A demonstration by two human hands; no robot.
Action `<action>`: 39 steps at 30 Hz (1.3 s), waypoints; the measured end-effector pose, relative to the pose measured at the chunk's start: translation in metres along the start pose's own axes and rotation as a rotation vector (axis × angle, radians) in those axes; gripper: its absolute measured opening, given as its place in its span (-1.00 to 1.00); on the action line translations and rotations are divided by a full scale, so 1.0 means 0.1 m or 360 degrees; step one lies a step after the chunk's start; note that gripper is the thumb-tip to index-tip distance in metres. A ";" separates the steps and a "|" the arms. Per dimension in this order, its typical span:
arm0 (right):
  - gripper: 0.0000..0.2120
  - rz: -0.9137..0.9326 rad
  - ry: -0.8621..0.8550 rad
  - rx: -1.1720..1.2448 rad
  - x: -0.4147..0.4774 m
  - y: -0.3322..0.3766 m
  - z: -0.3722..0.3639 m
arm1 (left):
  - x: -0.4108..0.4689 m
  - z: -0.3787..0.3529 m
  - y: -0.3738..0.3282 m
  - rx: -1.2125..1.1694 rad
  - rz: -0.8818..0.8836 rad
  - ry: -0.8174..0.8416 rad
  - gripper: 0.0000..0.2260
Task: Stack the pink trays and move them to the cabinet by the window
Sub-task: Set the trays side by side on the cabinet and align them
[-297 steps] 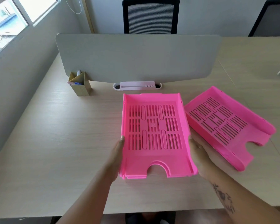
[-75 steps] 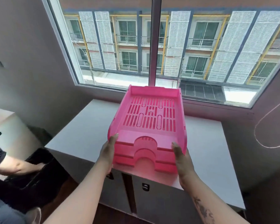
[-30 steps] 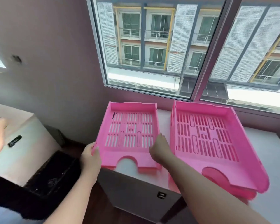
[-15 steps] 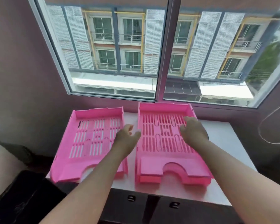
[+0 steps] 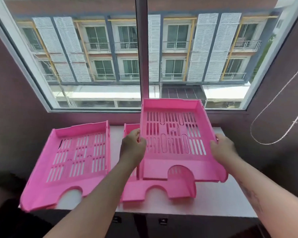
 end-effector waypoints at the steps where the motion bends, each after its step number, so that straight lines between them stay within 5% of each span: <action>1: -0.87 -0.0028 -0.0025 0.0002 0.02 -0.11 0.13 | -0.01 -0.15 -0.08 -0.0034 -0.0028 0.0044 -0.80; 4: -0.84 -0.0138 -0.0098 -0.0008 0.06 -0.53 0.49 | -0.08 -0.64 -0.32 -0.0048 -0.0102 0.0240 -0.66; 7: -0.83 -0.0185 -0.0125 -0.0009 0.04 -0.84 0.67 | -0.18 -0.91 -0.32 -0.0218 -0.0053 0.0402 -0.83; 9: -0.82 -0.0218 -0.0130 0.0015 0.03 -0.95 0.71 | -0.26 -0.97 -0.14 -0.0279 0.0054 0.0361 -0.66; 13: -0.76 -0.0295 -0.0108 0.0054 0.04 -1.29 0.77 | -0.56 -1.15 0.40 0.0243 0.0318 0.0313 -0.57; 18: -0.76 -0.0344 -0.0030 0.0051 0.13 -1.52 0.82 | -0.76 -1.20 0.89 0.1087 0.0266 0.0575 -0.39; 27: -0.83 -0.0278 0.0070 -0.0051 0.34 -1.60 0.58 | -0.55 -1.04 1.05 0.1271 0.0189 0.0674 -0.38; 34: -0.66 -0.0321 0.0167 -0.0117 0.40 -1.50 0.37 | -0.50 -1.06 1.11 0.1326 0.0240 0.0693 -0.36; 39: -0.45 0.0288 0.0072 -0.0784 0.07 -1.07 0.13 | -0.50 -1.08 0.97 0.1231 0.0302 0.0681 -0.36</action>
Point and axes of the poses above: each hand's wrist, its own x-axis towards the middle knuckle, its own z-axis out of the back of the hand, y = z × x, the point moved 3 cm from there along x, towards the middle knuckle, and after that the axes turned 6 degrees about y, right-handed, at the moved point
